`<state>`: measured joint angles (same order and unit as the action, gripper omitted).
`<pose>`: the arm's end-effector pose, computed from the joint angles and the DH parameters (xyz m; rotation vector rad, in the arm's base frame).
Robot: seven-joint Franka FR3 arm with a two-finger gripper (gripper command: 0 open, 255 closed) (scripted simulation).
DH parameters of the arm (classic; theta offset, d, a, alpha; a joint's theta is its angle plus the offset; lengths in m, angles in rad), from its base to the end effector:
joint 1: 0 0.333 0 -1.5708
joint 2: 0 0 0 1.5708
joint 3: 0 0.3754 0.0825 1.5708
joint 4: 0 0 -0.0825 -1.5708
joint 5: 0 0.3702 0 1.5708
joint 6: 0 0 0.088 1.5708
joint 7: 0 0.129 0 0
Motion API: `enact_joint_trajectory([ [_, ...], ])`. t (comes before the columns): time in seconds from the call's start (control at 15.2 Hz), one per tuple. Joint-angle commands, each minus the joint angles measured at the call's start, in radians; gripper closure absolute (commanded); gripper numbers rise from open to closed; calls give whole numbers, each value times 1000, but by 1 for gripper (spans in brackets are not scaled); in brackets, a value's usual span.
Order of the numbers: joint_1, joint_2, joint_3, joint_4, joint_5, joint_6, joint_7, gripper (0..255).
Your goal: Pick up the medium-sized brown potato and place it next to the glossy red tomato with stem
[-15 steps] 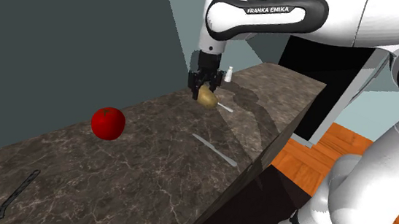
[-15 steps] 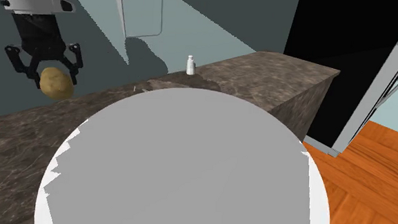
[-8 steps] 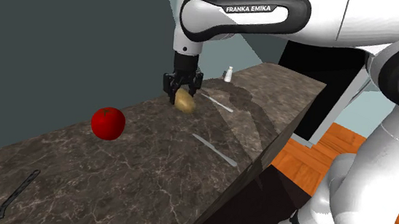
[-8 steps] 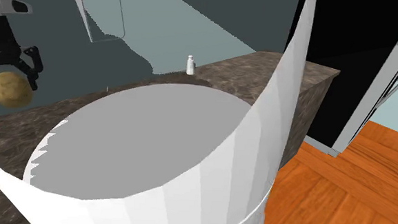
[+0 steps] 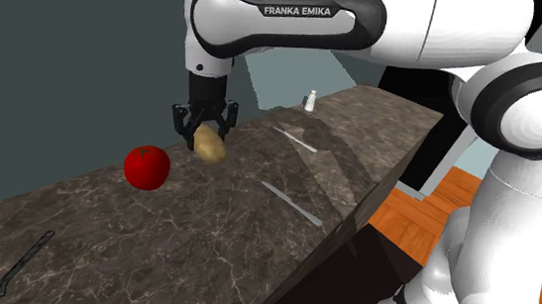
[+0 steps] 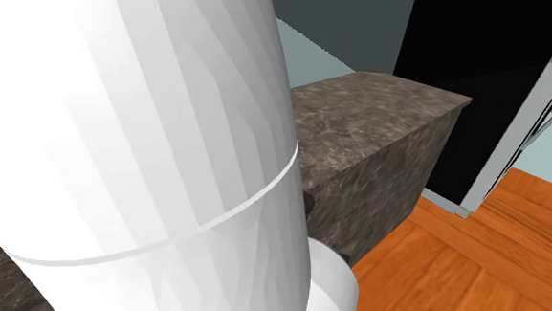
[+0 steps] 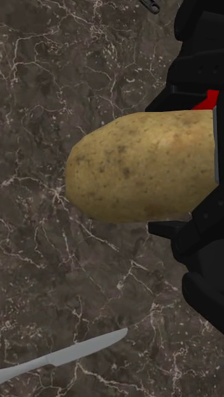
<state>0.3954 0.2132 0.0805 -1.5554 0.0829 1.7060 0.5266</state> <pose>0.5480 0.2877 0.5573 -3.0790 0.1012 0.1570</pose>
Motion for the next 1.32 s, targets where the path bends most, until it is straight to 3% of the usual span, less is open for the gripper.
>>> enact_joint_trajectory([
  [0.0, 10, 25, 6, 24, -2, 2, 17, 255],
  [1.25, 11, 61, 5, -182, 0, 244, -2, 255],
])
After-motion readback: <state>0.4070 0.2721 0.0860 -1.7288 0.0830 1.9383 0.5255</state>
